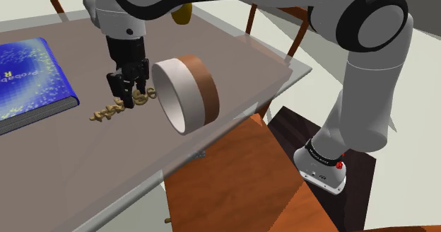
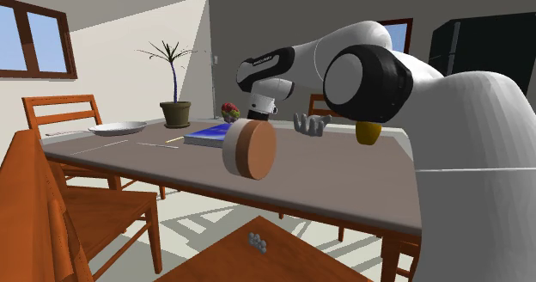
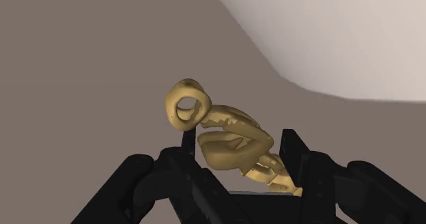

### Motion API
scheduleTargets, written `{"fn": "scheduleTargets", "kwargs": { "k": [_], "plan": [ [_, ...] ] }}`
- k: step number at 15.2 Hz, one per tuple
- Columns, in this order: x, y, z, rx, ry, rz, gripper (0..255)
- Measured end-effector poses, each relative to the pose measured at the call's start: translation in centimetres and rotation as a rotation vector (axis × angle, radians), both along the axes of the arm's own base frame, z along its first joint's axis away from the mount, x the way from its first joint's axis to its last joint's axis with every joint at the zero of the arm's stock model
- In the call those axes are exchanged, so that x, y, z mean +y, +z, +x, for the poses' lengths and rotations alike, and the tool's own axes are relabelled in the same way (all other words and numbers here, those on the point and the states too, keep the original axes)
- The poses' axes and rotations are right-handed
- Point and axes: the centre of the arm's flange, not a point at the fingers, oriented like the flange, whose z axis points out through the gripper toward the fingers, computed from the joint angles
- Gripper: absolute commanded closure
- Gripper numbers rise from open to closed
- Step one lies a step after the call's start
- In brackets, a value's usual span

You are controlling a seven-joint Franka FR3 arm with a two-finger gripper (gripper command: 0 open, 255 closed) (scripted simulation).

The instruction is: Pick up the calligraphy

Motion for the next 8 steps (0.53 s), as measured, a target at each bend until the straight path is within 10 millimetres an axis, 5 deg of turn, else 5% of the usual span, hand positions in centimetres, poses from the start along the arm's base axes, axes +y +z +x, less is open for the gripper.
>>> {"fn": "scheduleTargets", "kwargs": {
  "k": [8],
  "plan": [
    [0.0, 1.0, 0.1, 0.000, 0.000, 0.000, 255]
  ]
}}
